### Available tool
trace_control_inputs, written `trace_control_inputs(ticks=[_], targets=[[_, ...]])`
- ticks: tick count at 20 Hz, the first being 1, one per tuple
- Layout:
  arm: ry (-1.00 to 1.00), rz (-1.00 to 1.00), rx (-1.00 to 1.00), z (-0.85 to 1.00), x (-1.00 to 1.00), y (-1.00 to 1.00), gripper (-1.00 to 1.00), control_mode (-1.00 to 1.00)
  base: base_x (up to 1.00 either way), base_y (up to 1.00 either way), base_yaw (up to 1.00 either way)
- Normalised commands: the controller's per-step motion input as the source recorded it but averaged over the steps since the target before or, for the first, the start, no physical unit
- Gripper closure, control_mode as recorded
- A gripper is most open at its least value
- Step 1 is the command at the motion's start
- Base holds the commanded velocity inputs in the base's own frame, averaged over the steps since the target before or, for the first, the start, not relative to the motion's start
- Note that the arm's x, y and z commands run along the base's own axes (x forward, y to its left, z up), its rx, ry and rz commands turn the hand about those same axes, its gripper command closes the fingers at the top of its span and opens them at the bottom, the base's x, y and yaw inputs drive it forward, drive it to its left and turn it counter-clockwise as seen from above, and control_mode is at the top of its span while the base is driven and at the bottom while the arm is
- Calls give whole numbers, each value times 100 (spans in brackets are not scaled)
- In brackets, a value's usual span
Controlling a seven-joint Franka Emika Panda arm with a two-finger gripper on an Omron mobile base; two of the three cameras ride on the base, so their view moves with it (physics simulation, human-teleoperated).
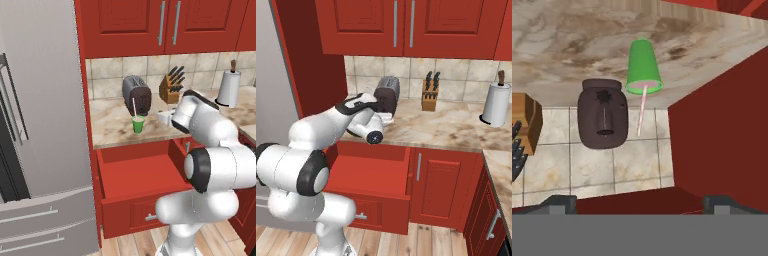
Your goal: Pick up the straw from the left drawer and put it inside the smoothie cup.
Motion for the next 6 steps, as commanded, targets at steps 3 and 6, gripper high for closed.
trace_control_inputs(ticks=[3, 6], targets=[[0, 0, -19, 5, -98, -31, -100, -100, 0, 0, 0], [4, 0, -22, 24, -87, -29, -100, -100, 0, 0, 0]])
